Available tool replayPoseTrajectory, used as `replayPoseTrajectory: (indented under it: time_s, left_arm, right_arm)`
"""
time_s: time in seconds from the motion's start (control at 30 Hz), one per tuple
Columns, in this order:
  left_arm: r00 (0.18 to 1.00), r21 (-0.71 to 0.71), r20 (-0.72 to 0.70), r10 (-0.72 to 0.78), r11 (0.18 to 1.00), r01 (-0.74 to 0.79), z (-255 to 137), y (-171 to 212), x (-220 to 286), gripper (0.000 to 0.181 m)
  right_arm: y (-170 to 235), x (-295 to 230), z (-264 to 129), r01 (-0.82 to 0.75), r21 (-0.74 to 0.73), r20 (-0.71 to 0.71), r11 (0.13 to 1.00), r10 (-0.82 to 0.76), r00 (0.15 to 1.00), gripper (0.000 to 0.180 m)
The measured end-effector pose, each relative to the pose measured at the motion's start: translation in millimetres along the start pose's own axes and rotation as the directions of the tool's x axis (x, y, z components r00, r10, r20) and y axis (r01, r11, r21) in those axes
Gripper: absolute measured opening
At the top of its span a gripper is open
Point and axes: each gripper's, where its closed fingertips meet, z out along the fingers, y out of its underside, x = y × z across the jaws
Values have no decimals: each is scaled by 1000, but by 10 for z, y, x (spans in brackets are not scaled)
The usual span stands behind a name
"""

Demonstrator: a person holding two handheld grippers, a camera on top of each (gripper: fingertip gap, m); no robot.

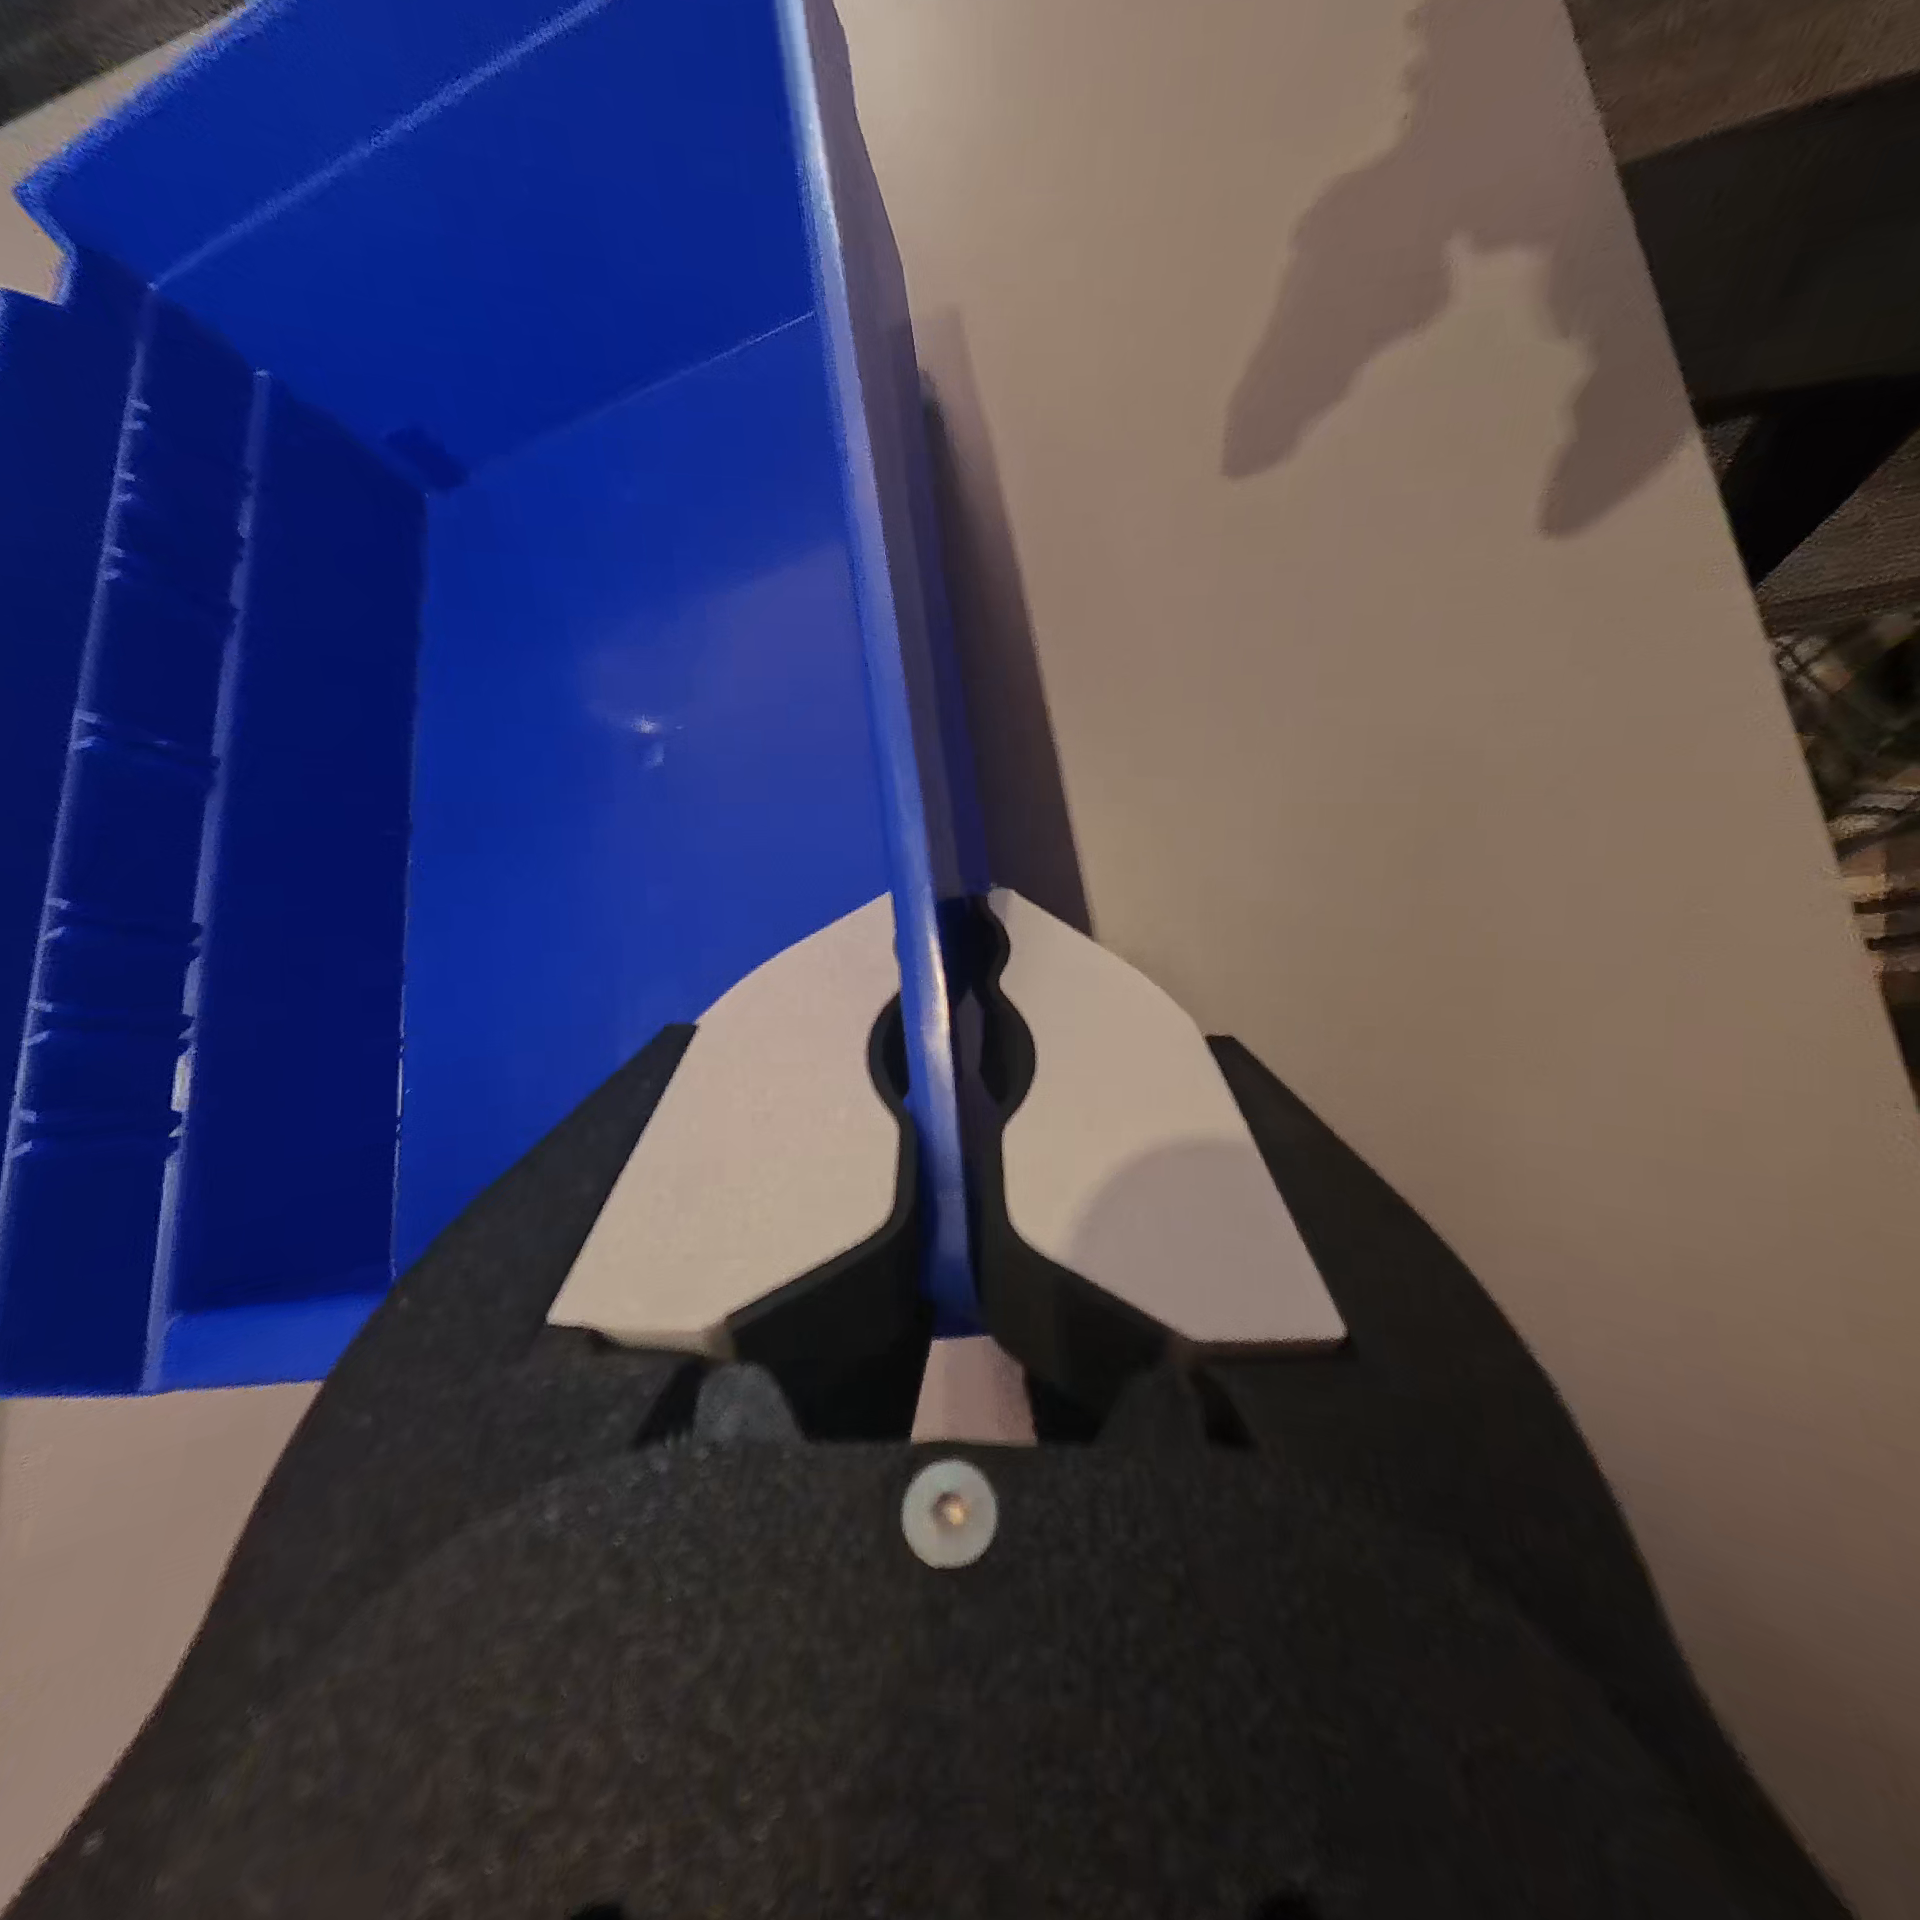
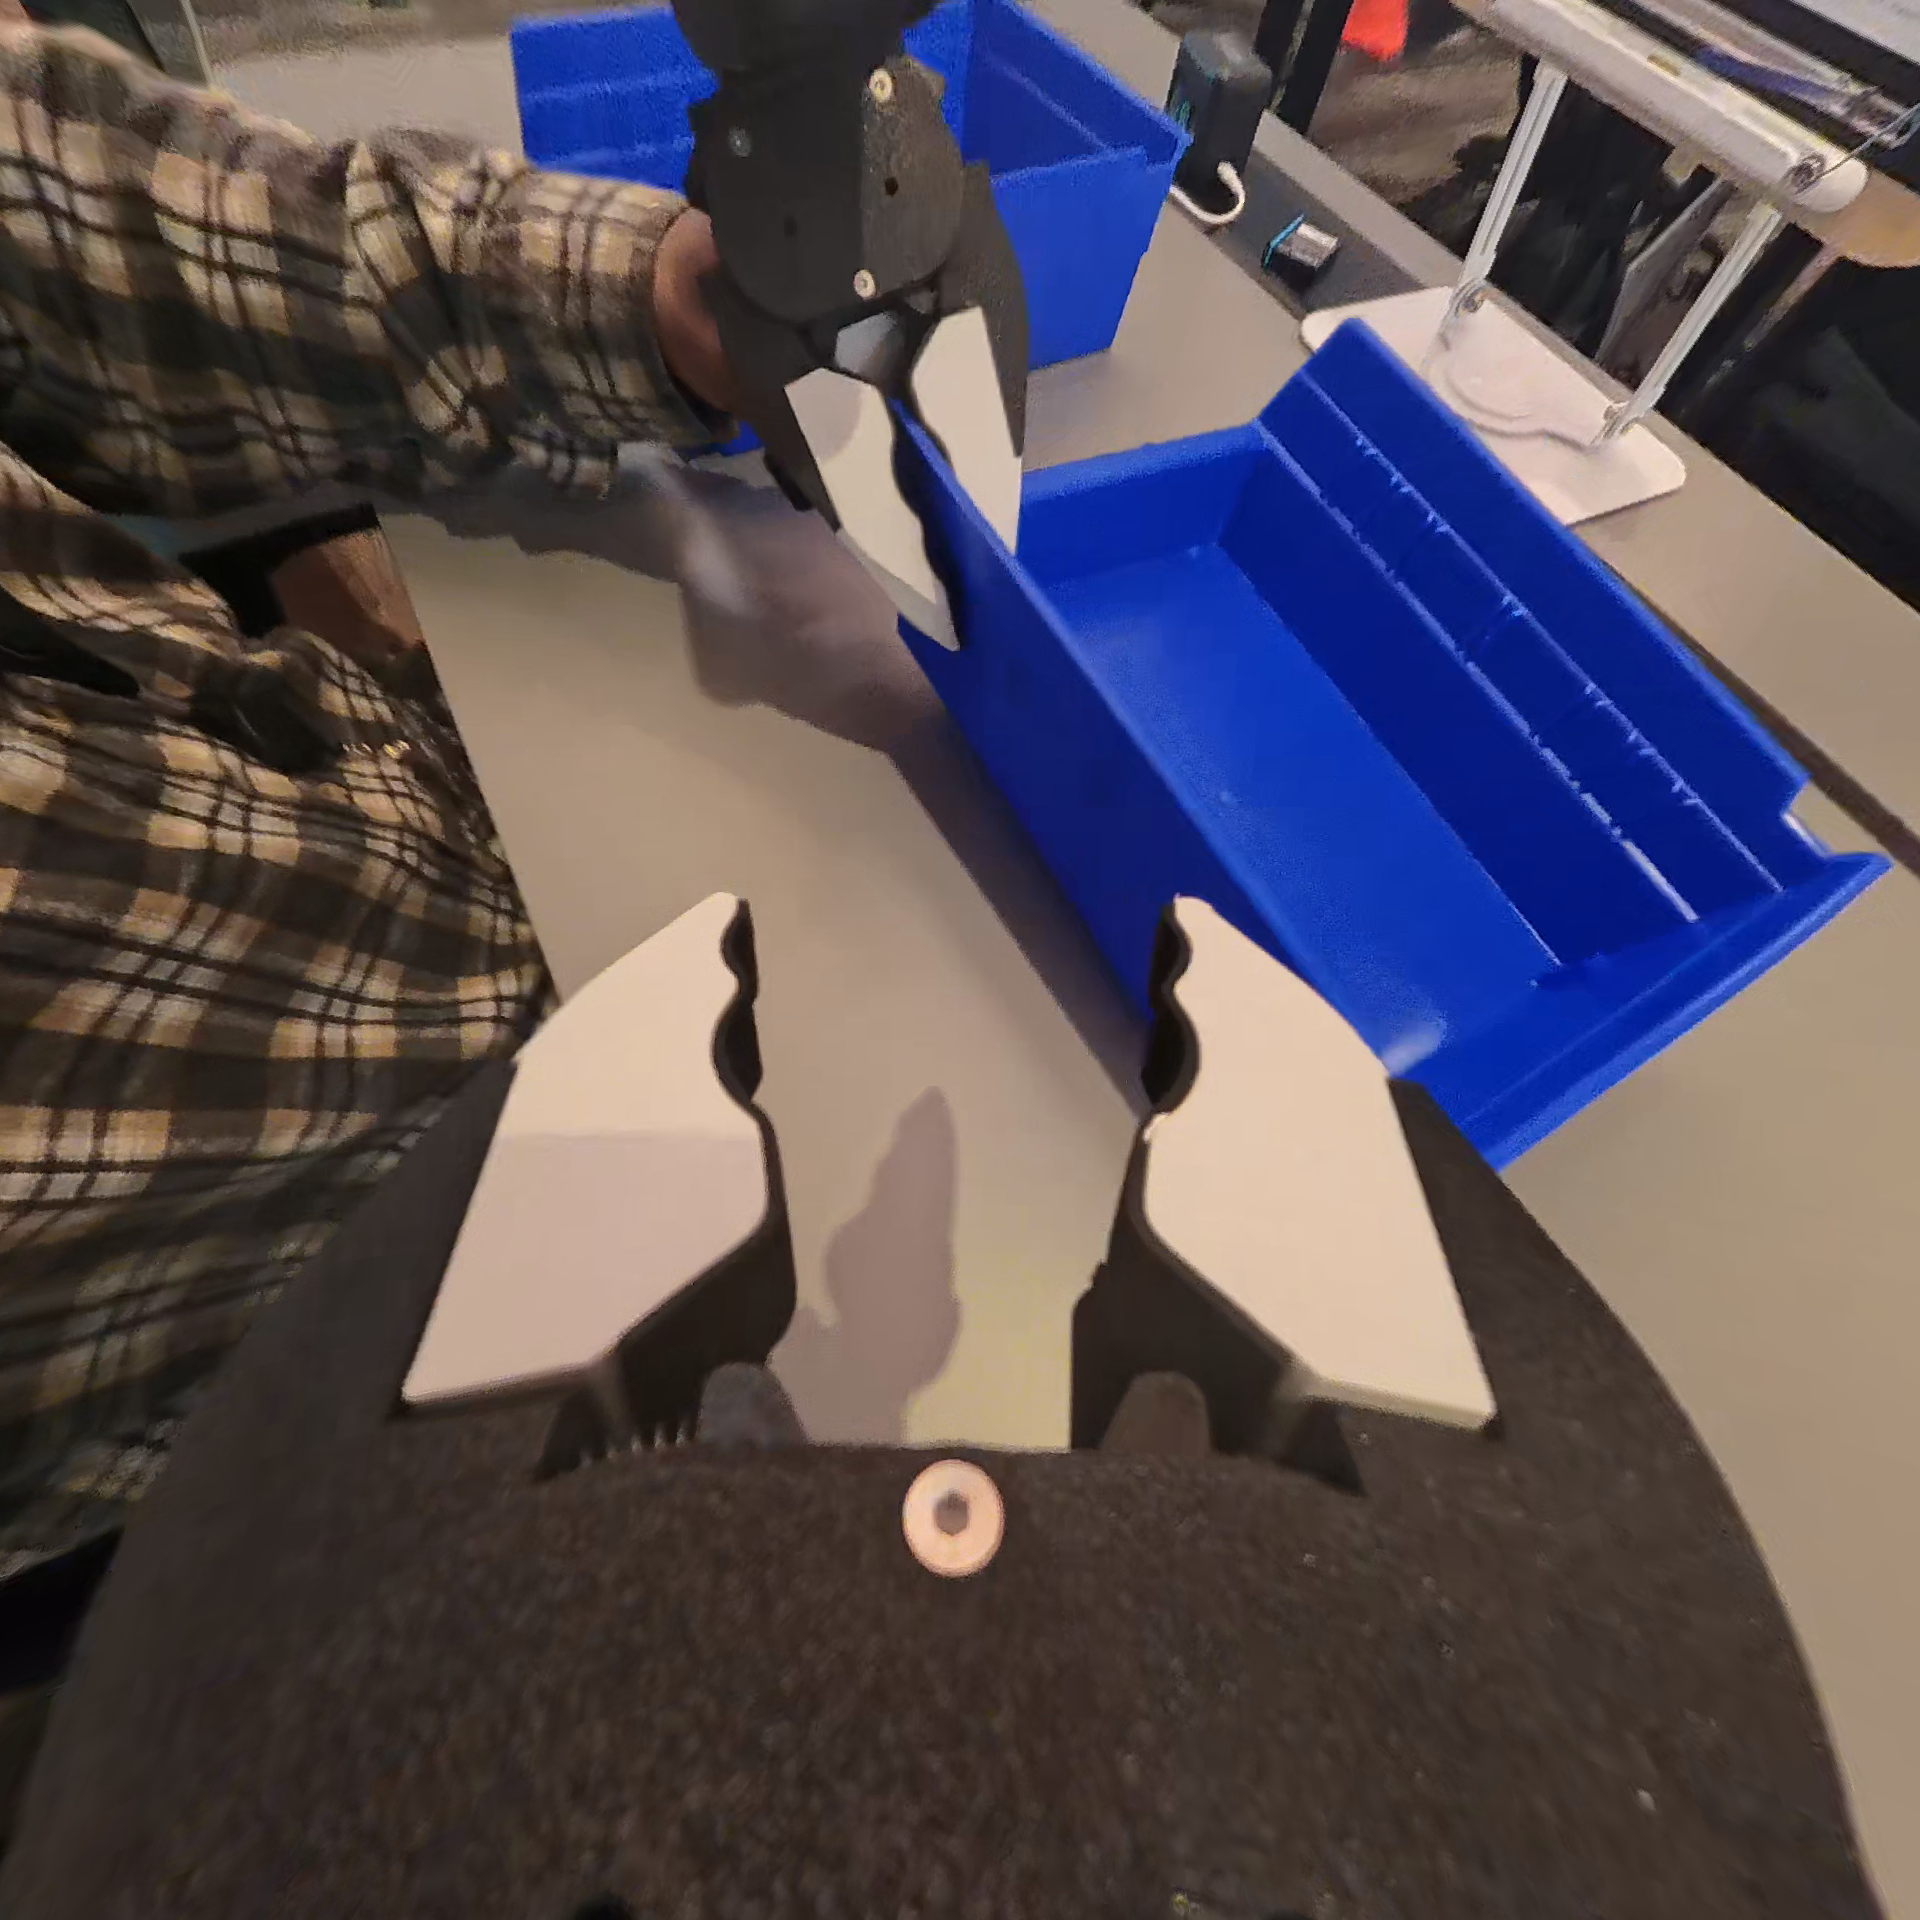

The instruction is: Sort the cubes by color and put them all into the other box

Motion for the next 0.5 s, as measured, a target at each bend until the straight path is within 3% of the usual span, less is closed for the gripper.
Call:
replayPoseTrajectory:
  time_s: [0.2, 0.3, 0.4, 0.5]
  left_arm:
    - [999, 24, 19, 29, 999, -30, 138, 135, -4, 10]
    - [996, 97, 72, -42, 995, 35, 51, 93, -56, 42]
    - [978, 204, 114, -177, 967, 152, -302, -18, -33, 72]
    - [944, 326, 169, -283, 920, 217, -940, -85, 84, 80]
  right_arm:
    - [-135, 206, 295, 97, -104, 69, 990, -90, 994, 76]
    - [-202, 298, 503, 177, -190, 117, 966, -157, 981, 78]
    - [-318, 329, 758, 245, -276, 185, 929, -199, 962, 76]
    - [-441, 246, 1109, 326, -346, 275, 880, -238, 932, 72]
